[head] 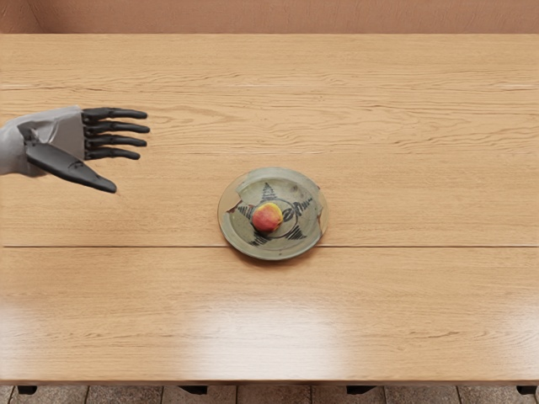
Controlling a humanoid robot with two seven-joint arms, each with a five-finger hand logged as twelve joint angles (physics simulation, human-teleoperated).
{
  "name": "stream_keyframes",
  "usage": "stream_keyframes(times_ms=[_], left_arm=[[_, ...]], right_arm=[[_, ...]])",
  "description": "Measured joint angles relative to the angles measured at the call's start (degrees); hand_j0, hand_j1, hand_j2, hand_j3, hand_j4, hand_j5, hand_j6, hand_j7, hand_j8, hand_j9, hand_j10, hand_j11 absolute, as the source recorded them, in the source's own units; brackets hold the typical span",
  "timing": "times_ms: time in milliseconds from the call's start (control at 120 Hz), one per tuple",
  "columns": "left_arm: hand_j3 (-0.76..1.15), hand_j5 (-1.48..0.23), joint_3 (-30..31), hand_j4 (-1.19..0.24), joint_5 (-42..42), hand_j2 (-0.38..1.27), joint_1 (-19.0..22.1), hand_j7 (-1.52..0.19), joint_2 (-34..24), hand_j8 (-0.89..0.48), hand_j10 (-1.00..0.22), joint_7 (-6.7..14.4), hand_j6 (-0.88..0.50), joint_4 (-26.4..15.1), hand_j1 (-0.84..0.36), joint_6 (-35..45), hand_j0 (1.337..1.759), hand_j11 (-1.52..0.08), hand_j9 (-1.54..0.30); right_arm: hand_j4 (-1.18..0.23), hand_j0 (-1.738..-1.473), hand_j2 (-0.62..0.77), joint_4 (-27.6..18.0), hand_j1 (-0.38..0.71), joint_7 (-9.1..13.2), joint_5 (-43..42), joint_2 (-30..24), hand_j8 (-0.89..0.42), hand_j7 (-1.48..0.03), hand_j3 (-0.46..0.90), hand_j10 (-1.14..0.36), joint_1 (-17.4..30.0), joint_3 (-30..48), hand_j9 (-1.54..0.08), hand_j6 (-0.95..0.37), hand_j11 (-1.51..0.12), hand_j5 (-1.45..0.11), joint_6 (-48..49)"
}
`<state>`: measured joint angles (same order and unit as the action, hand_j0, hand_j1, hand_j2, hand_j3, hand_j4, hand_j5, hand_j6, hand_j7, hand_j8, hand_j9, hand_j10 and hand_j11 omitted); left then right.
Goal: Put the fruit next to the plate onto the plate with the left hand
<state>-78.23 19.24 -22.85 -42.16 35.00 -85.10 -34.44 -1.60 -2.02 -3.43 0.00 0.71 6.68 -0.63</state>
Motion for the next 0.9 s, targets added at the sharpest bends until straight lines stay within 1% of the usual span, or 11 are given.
stream_keyframes(times_ms=[900], left_arm=[[0.00, -0.32, -0.3, -0.24, -0.9, 0.05, 0.0, -0.32, 0.0, -0.24, -0.24, 0.0, -0.24, 0.6, 0.06, -0.6, 1.658, -0.32, -0.32]], right_arm=[[-0.04, -1.658, -0.01, -0.1, -0.30, 0.0, 0.0, 0.0, -0.04, -0.05, 0.00, -0.04, 0.0, 0.0, -0.05, -0.04, -0.05, -0.05, 0.0]])
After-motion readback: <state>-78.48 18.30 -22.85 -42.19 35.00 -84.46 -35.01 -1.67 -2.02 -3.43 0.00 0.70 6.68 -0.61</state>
